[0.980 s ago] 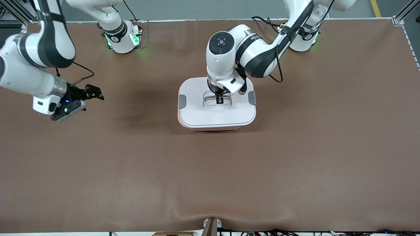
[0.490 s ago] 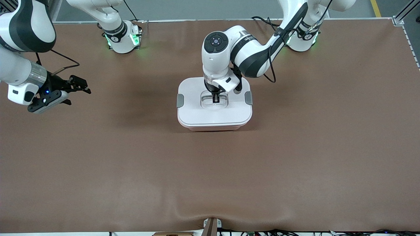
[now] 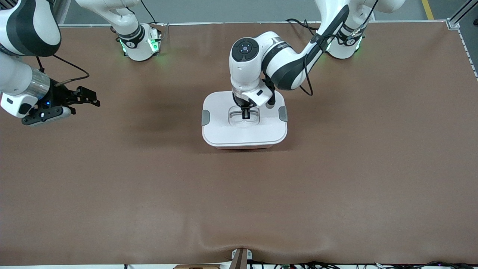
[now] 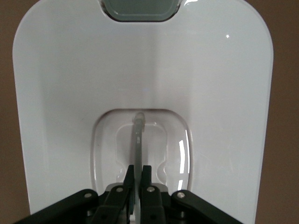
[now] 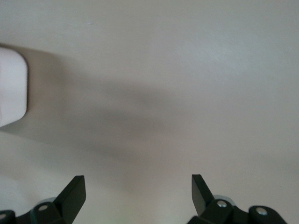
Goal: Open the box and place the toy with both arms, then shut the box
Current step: 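Press the lid down with the left gripper while the right gripper retracts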
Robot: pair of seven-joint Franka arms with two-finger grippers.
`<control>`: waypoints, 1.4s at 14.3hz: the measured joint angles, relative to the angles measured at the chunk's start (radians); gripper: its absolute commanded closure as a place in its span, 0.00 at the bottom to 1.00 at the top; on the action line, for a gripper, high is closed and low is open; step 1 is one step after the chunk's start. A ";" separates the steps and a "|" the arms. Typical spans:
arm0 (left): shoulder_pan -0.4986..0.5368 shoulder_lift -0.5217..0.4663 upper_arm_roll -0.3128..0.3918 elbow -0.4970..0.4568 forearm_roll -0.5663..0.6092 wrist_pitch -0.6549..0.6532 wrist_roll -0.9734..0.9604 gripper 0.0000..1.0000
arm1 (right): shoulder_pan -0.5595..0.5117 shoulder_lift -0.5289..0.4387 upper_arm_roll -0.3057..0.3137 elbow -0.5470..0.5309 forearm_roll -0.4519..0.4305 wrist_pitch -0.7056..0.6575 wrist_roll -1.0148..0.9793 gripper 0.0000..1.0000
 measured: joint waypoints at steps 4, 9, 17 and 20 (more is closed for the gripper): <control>-0.004 0.011 0.000 -0.007 0.000 0.016 0.000 1.00 | 0.000 0.000 0.002 0.047 -0.044 -0.032 0.066 0.00; -0.012 0.021 0.000 -0.008 0.000 0.021 0.000 1.00 | -0.004 0.007 -0.002 0.142 -0.061 -0.078 0.089 0.00; -0.013 0.024 0.000 -0.009 0.003 0.021 0.000 1.00 | -0.027 0.014 -0.006 0.282 -0.109 -0.133 0.106 0.00; -0.013 0.024 0.000 -0.009 0.003 0.021 0.000 0.58 | -0.039 0.014 -0.008 0.315 -0.108 -0.169 0.107 0.00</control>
